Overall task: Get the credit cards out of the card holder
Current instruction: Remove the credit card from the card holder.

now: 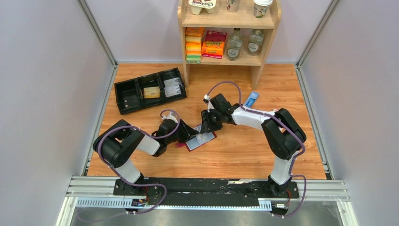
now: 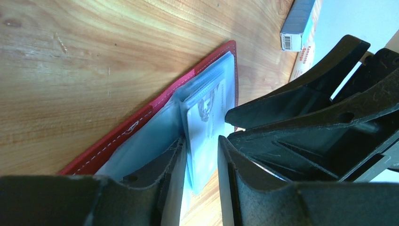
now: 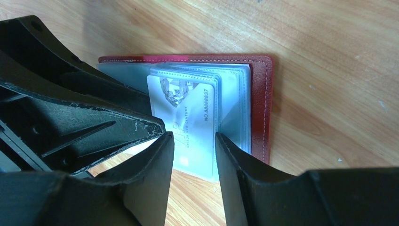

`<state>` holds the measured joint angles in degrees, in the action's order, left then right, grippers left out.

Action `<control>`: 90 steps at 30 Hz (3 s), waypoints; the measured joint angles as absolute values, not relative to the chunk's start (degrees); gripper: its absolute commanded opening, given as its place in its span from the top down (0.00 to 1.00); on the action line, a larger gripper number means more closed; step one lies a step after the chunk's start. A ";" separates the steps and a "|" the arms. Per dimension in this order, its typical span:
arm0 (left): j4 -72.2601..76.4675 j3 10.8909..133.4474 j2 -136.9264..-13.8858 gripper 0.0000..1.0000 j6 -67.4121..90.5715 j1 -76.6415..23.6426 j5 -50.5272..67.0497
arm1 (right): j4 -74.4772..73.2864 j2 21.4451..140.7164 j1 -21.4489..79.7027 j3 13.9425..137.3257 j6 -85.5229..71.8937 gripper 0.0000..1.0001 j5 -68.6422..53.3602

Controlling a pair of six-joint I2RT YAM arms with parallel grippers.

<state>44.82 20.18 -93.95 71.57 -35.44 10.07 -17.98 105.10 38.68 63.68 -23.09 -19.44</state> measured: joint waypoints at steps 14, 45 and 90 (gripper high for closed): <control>50.15 17.21 -93.27 0.71 71.90 -35.27 11.60 | -16.75 105.86 36.84 63.35 -25.28 0.59 -22.48; 35.73 13.43 -78.35 0.95 71.50 -35.27 8.62 | -14.31 106.69 35.57 62.67 -27.66 0.64 -24.16; 26.55 15.73 -78.81 0.92 68.47 -35.20 7.49 | -15.33 106.02 39.05 62.48 -25.96 0.67 -23.92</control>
